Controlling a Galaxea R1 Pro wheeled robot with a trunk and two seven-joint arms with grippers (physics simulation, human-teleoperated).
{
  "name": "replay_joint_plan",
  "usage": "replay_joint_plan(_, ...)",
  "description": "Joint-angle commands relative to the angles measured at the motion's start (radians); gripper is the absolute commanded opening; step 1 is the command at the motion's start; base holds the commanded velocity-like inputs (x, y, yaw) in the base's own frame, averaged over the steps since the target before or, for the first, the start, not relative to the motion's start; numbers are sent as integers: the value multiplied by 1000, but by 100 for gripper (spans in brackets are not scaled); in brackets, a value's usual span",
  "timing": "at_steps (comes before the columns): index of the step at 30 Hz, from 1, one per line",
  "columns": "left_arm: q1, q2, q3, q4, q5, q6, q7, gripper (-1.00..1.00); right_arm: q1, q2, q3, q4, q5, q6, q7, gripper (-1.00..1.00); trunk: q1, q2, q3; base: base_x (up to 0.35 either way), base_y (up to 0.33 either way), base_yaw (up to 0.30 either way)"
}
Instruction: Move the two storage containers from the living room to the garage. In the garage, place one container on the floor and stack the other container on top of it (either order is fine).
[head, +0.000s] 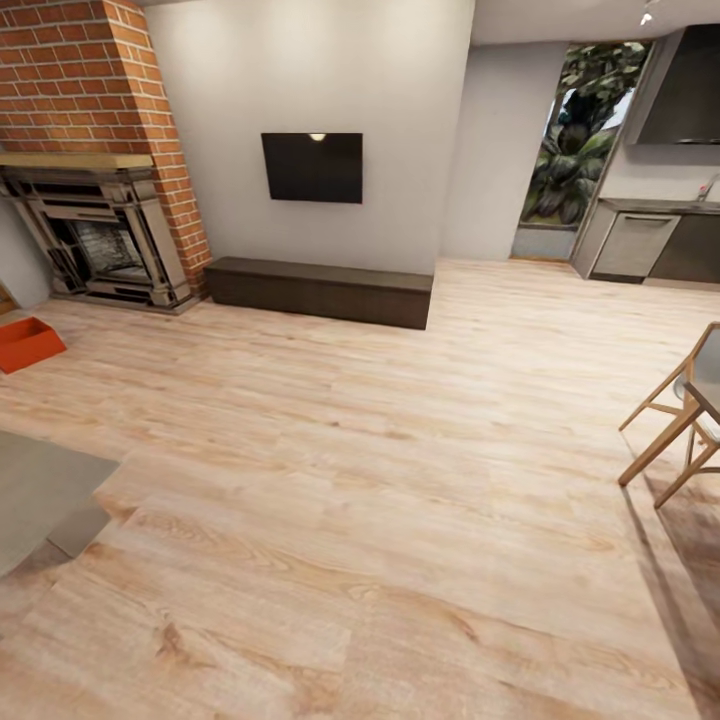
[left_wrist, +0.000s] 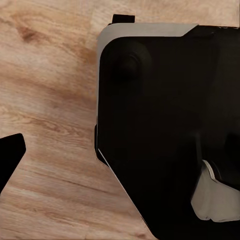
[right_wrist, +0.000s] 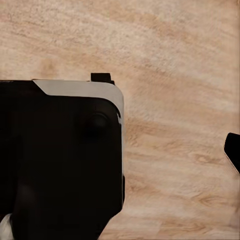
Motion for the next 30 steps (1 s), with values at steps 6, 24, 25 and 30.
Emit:
replay_joint_plan(6, -1, 0, -8, 0, 9, 4, 5, 100, -1, 2, 13, -5, -4, -5, 0, 100, 1, -1, -1, 322, -94, 0)
replay_joint_plan(24, 0, 4, -8, 0, 9, 5, 7, 100, -1, 2, 7, -5, -14, -1, 6, 100, 1, -1, -1, 322, -34, 0)
replay_joint_plan(25, 0, 4, -8, 0, 9, 5, 7, 100, -1, 2, 8, -5, -15, 1, 6, 100, 1, -1, -1, 322, 0, 0)
replay_joint_plan(30, -1, 4, -9, 0, 9, 5, 7, 100, -1, 3, 8, -5, -15, 5, 6, 100, 1, -1, -1, 322, 0, 0)
